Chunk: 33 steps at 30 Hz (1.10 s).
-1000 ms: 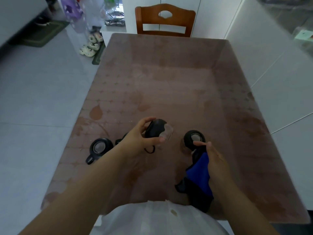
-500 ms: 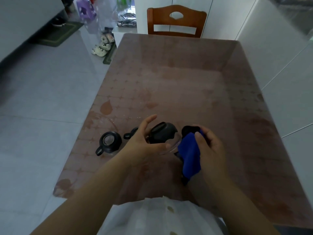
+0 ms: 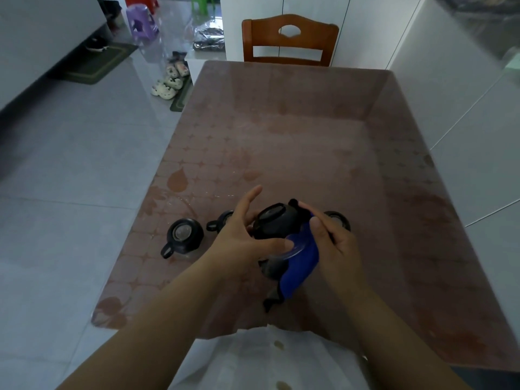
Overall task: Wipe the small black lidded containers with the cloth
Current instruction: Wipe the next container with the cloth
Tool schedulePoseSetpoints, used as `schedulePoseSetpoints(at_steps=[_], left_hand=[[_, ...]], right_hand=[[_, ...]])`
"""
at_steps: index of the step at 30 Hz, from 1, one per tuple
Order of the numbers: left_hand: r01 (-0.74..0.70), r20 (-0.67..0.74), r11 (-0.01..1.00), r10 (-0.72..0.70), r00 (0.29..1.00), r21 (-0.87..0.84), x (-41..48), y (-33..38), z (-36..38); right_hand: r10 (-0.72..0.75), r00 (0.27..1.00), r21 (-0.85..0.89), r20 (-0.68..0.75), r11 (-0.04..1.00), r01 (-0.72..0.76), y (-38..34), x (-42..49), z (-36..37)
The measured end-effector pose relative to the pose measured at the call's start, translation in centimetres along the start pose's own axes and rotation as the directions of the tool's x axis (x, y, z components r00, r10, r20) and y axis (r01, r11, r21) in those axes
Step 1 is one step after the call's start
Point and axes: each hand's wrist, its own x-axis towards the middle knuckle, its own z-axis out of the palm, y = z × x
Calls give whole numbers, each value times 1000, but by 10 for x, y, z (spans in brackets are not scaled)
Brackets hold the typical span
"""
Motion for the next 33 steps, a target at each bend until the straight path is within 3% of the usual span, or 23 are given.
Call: schedulePoseSetpoints(at_steps=[3,7,13,15,17,22,24,27,33], left_hand=[[-16,-23,998,17,1000,54,0,5,1],[-21,-34,998,23,999,57,-1,8,3],[8,47,1000,-9,999,8,-7,9,5],[1,30,1000,-1,1000,27,-6,12,6],[-10,5,998,10,1000,56,-4,14,6],[-11,18,996,9,1000,94,-5,16,3],[-11,53,996,6,999,90,-8,16,3],[15,114,997,-23,993,69,-9,15,3],[41,124,999,-39,992,-18,-7,6,2]], right_hand=[[-89,996,-92,-32,992,85,-1,-6,4],[-234,970,-155,60,958,241,-1,-13,12],[-58,996,6,-67,998,59,-6,-9,0],[-178,981,-91,-71,981,171,-7,-13,1],[-318,948,-225,15,923,313,-3,-16,5],[-446,883,-320,144,823,468,-3,-12,3],[-415,903,-227,113,874,430,0,-11,-1],[-238,971,-71,21,968,239,-1,-10,-6],[42,999,83,9,996,-43,-1,-6,-10]])
